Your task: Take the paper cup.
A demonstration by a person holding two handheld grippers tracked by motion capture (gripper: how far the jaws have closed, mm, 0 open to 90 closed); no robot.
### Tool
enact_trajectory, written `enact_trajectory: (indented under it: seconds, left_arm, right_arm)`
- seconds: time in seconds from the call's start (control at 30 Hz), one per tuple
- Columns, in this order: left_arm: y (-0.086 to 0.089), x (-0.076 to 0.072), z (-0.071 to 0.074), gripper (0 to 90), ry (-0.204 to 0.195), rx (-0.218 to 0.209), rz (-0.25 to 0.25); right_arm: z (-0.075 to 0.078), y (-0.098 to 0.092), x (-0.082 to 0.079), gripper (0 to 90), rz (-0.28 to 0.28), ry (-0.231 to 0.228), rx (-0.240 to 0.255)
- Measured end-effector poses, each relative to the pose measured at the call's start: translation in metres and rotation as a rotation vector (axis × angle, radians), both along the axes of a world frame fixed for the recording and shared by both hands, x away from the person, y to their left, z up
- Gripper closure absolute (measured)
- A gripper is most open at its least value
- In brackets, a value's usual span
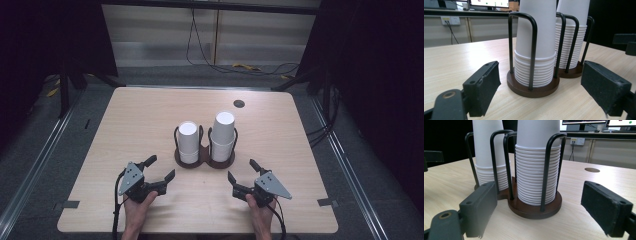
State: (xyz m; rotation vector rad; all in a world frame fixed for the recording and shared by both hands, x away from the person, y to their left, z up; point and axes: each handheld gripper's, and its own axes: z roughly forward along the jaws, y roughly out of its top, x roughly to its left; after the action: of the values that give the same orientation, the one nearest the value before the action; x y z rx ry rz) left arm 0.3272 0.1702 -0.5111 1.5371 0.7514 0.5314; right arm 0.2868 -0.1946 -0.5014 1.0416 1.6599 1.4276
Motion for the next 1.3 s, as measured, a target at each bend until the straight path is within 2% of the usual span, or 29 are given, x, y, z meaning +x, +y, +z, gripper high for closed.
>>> enact_trajectory:
  seconds: [0.13,0.2,0.33,0.4,0.43,0.5,0.6,0.63,0.7,0.83,1.07,1.2,1.3]
  left_arm:
    - [0.0,0.001,0.003,15.7,0.012,-0.008,-0.02]
    - [0.0,0.003,0.008,15.8,0.035,-0.019,-0.052]
    - [-0.001,0.003,0.013,15.8,0.019,-0.011,-0.058]
    - [-0.002,0.002,0.018,15.8,0.015,-0.023,-0.076]
    - [-0.002,0.002,0.02,15.8,0.012,-0.006,-0.078]
    - [-0.004,0.001,0.023,15.9,0.015,-0.008,-0.093]
    - [-0.004,0.001,0.03,16.1,0.001,0.012,-0.1]
    - [-0.004,0.002,0.031,16.8,0.004,0.001,-0.107]
    - [-0.004,0.005,0.035,17.0,0.011,0.022,-0.114]
    - [-0.006,0.01,0.04,17.0,0.01,0.014,-0.133]
    - [-0.01,0.017,0.053,17.0,0.007,0.055,-0.162]
    - [-0.011,0.021,0.059,17.0,0.012,0.06,-0.178]
    - [-0.011,0.025,0.067,17.0,0.025,0.077,-0.212]
  right_arm:
    - [0.0,0.0,0.0,13.1,0.008,0.01,0.004]
    - [0.0,0.0,0.0,13.1,0.015,0.014,0.008]
    - [0.0,-0.001,0.0,13.2,0.019,0.015,0.009]
    - [0.0,-0.001,-0.001,13.2,0.017,0.008,0.007]
    - [0.0,0.0,-0.001,13.2,0.018,0.003,0.003]
    - [0.0,0.0,-0.002,13.3,0.017,0.004,0.0]
    - [0.0,0.0,-0.001,13.4,0.014,0.01,0.008]
    - [0.0,0.0,-0.001,13.4,0.015,0.013,0.009]
    - [0.0,0.0,-0.001,13.5,0.016,0.015,0.011]
    - [0.0,0.0,-0.001,13.5,0.016,0.018,0.009]
    - [0.0,0.0,-0.001,13.6,0.017,0.021,0.012]
    - [0.0,0.0,-0.001,13.6,0.015,0.022,0.012]
    - [0.0,0.0,0.0,13.6,0.015,0.023,0.01]
